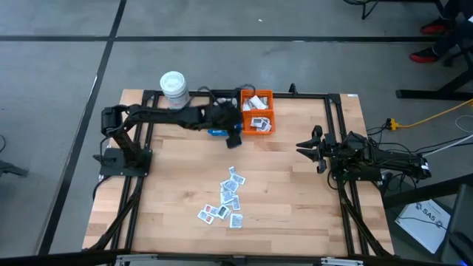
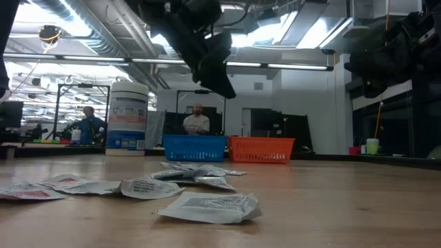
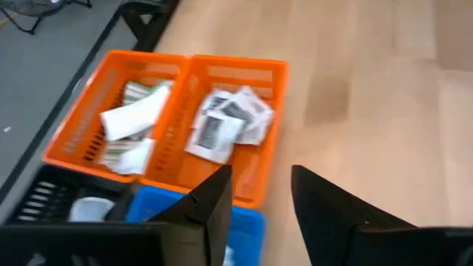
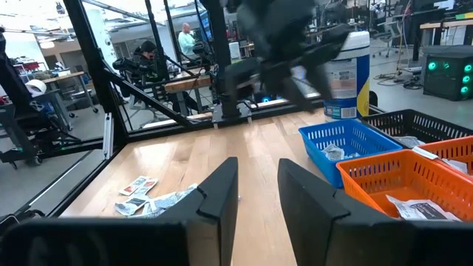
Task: Pick & Place First Aid Supplies
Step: Put the ointment pack into the blue bin
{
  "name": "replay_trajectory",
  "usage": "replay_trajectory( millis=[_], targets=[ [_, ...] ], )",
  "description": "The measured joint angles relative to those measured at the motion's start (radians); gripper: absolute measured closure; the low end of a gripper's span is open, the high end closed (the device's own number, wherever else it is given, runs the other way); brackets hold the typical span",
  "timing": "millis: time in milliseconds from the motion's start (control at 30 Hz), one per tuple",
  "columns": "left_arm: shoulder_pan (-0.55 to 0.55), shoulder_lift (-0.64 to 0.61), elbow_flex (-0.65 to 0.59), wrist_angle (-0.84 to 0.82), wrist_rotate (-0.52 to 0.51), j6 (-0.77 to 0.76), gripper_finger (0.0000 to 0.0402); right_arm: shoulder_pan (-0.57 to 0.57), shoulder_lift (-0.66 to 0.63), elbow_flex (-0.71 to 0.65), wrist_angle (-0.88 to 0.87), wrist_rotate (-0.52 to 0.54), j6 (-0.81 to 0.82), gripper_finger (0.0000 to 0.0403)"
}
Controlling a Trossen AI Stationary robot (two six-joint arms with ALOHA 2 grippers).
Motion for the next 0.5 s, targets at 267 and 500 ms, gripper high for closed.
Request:
replay_trajectory(
  millis=[267,500],
  targets=[
    [-0.181,0.0,0.0,-0.101,-0.06,-0.098,0.0269,0.0,0.0,0.0,0.0,0.0,0.0,0.0303],
    [-0.315,0.0,0.0,-0.236,-0.059,-0.208,0.0269,0.0,0.0,0.0,0.0,0.0,0.0,0.0303]
  ],
)
